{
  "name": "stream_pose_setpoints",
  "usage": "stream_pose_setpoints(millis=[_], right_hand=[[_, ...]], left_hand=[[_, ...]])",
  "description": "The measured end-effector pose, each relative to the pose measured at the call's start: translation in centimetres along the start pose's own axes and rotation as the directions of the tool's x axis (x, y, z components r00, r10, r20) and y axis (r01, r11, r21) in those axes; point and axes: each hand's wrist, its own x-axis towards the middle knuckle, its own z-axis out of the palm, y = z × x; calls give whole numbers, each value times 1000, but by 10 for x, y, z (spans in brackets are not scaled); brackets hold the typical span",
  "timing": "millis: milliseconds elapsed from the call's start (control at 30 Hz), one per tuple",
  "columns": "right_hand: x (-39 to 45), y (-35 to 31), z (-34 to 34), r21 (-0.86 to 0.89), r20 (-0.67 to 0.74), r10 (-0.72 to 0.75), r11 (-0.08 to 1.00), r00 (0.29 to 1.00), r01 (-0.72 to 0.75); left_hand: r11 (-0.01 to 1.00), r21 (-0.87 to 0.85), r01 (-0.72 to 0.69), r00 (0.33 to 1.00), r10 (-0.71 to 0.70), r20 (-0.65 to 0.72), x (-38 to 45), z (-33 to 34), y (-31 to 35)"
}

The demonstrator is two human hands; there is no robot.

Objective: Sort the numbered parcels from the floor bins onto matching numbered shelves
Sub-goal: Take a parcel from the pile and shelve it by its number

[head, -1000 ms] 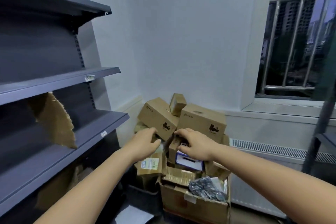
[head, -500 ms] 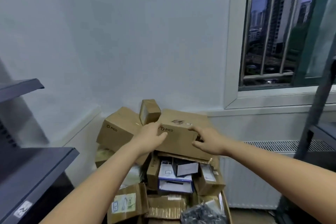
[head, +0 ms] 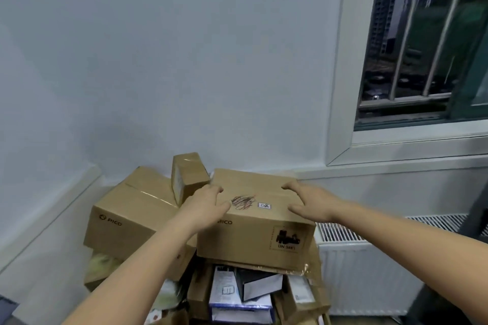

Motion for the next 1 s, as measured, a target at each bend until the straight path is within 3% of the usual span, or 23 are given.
stream_pose_setpoints(millis=[200, 400, 533, 633, 800, 1000], right_hand=[[60, 37, 8, -14, 53, 30, 999, 998, -29], [92, 58, 28, 10, 96, 252, 967, 963, -254], [102, 62, 40, 126, 193, 423, 884, 885, -450], [106, 61, 51, 220, 276, 460, 824, 844, -522], [111, 66, 69, 536, 360, 523, 561, 772, -631], [111, 69, 75, 557, 307, 554, 554, 773, -618]], left_hand=[[983, -13, 186, 982, -186, -17, 56, 21, -20], [964, 28, 265, 964, -266, 31, 95, 33, -38], [944, -22, 330, 942, -328, 66, 111, 45, -46], [929, -65, 365, 931, -361, 59, 114, 56, -52], [905, -139, 401, 916, -394, 80, 118, 68, -60], [918, -131, 374, 928, -369, 57, 118, 63, -57]])
